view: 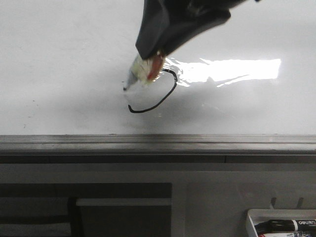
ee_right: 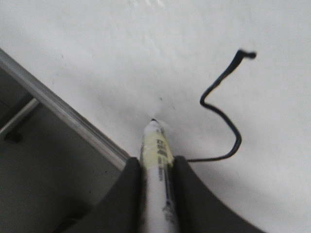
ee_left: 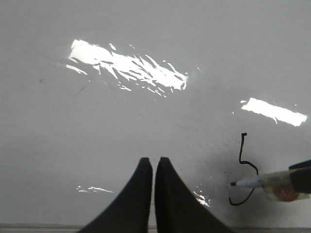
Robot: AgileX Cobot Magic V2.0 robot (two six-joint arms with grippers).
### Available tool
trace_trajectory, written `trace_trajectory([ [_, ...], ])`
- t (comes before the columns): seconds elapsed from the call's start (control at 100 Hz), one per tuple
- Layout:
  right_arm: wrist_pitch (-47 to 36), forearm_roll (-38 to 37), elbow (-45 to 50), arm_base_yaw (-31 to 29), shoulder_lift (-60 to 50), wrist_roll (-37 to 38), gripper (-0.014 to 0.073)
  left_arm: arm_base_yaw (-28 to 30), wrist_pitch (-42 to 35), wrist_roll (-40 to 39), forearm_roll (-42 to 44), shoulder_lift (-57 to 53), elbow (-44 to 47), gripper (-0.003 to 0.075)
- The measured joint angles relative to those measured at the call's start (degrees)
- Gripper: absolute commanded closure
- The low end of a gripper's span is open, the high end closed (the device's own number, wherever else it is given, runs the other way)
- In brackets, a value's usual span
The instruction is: Write number 5 on whiteboard
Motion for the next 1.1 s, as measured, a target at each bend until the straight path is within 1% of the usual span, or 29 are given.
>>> trace_trajectory([
  [0.17, -0.18, -0.87, -2.90, 0.63, -5.46, -4.08, 0.0634, 0.00, 0.00, 0.00, 0.00, 0.00, 0.00, 0.0741],
  [0.34, 1.67, -7.94, -3.11, 0.89, -7.77, -4.89, 0.0634, 0.00, 0.00, 0.00, 0.00, 0.00, 0.00, 0.0741],
  [0.48, 2.04, -10.62, -3.11, -0.28, -7.17, -4.94, 0.0634, 0.00, 0.00, 0.00, 0.00, 0.00, 0.00, 0.0741],
  [0.74, 1.74, -10.96, -3.11, -5.29, -5.13, -5.03, 0.0636, 0.00, 0.00, 0.00, 0.00, 0.00, 0.00, 0.0741],
  [1.1, 1.22, -9.29, -2.29, -5.40, -2.72, -5.03, 0.0636, 0.00, 0.00, 0.00, 0.00, 0.00, 0.00, 0.0741],
])
